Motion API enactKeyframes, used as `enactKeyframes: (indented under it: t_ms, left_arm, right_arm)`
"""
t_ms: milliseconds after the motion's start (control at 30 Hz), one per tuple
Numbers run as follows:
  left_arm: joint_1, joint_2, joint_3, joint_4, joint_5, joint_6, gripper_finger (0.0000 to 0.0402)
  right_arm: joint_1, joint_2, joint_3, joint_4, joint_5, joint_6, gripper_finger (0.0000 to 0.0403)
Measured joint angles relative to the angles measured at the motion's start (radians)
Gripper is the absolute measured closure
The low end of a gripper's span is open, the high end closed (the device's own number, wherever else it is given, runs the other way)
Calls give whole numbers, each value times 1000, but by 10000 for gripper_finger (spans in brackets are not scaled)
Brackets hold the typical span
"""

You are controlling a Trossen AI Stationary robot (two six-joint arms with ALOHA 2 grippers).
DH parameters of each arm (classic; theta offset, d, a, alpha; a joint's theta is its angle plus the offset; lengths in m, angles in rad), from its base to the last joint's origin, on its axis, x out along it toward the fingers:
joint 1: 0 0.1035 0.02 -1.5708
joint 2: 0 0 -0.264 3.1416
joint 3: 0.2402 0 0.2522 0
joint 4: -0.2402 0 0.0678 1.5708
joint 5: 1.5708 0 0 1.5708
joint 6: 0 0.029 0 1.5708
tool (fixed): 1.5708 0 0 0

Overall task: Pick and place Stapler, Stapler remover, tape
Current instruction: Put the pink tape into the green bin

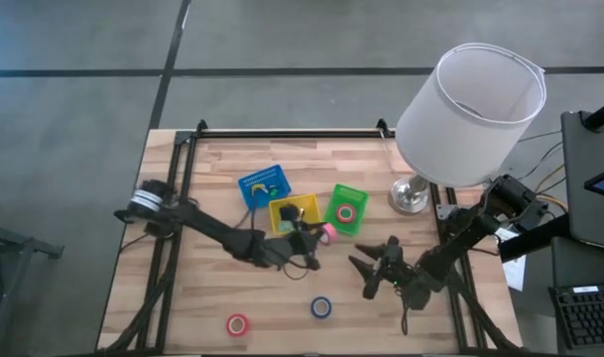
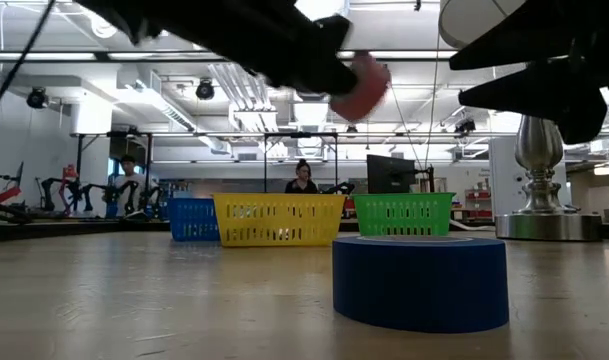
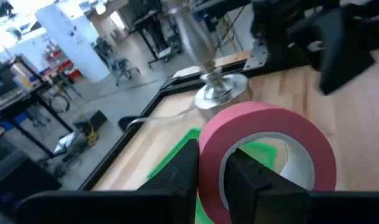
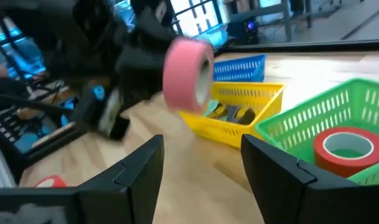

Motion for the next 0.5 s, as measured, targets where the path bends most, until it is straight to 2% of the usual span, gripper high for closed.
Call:
enactKeyframes:
  t_ms: [167, 333, 500]
  left_arm:
    - [13, 140, 98, 148, -13, 46, 348]
    - [12, 229, 226, 125, -15, 89, 344]
    - [12, 271, 327, 26, -12, 114, 344]
  right_arm:
    - [-23, 0, 3, -2, 5, -4, 186]
    - [-50, 0, 3, -3, 14, -1, 186]
    - [-63, 6, 3, -8, 23, 4, 186]
